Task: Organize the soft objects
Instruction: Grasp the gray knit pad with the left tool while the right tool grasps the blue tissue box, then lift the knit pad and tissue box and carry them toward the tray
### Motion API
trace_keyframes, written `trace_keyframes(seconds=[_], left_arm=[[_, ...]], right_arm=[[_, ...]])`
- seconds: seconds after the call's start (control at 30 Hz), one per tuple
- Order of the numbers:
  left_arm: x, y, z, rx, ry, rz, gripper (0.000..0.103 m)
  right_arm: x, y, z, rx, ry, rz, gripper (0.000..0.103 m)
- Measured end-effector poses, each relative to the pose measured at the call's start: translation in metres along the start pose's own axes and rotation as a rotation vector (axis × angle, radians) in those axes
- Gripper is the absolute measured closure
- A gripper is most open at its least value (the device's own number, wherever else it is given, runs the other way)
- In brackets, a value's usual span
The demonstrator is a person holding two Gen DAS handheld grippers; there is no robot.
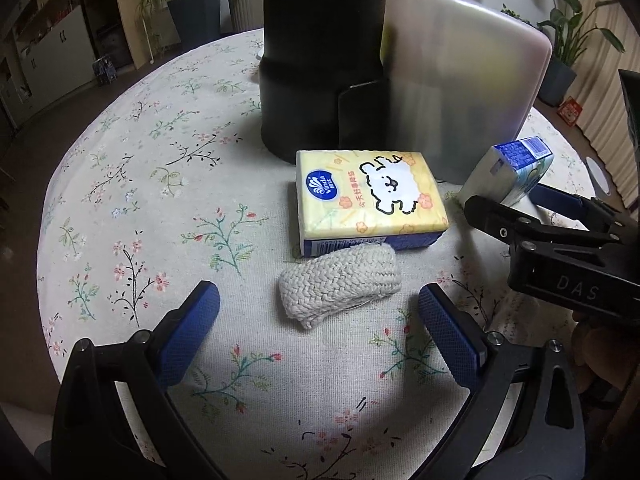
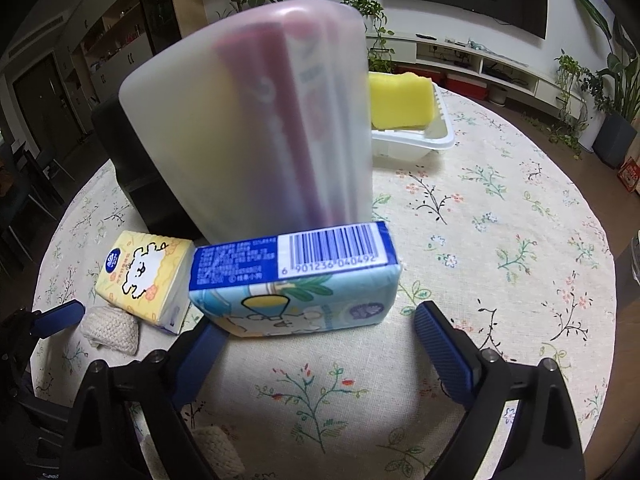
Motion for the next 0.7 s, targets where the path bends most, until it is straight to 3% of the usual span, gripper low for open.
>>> trace_keyframes(seconds=[0.1, 0.17, 0.23, 0.37, 0.43, 0.53, 0.7], left_arm=[[0.0, 0.001, 0.0, 0.036, -0.002, 0.004, 0.004], [0.0, 0.005, 0.002, 0.042, -0.009, 0.02, 0.011], [0.001, 0.007, 0.003, 0.048, -0.02, 0.018, 0.025], [0.004, 0.007, 0.003, 0.044, -0.026, 0.014, 0.039], [0.006, 0.009, 0.004, 0.045, -0.031, 0.023, 0.057], [0.005, 0.012, 0.006, 0.043, -0.039, 0.031, 0.073], [0.001, 0.019, 0.009, 0.017, -0.055, 0.045, 0.078]], right_arm=[[0.0, 0.0, 0.0, -0.005, 0.001, 0.002, 0.008], [-0.001, 0.004, 0.0, -0.013, 0.002, 0.008, 0.008], [-0.002, 0.008, 0.0, -0.02, 0.004, 0.012, 0.008], [-0.002, 0.011, 0.0, -0.037, 0.0, 0.016, 0.015], [-0.002, 0.012, 0.001, -0.041, -0.004, 0.014, 0.02], [-0.004, 0.013, 0.003, -0.049, -0.011, 0.013, 0.025], [-0.006, 0.012, 0.007, -0.046, -0.014, 0.012, 0.026]])
Point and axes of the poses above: each gripper's, at about its wrist camera, not at the fingertips, and z roughly against the way its jaws point, y to its left, x to its top, the point moved 1 cm from there along -z, roughly the way its jaws point, and after that the axes turned 3 degrees about -z, right-handed, at the moved point
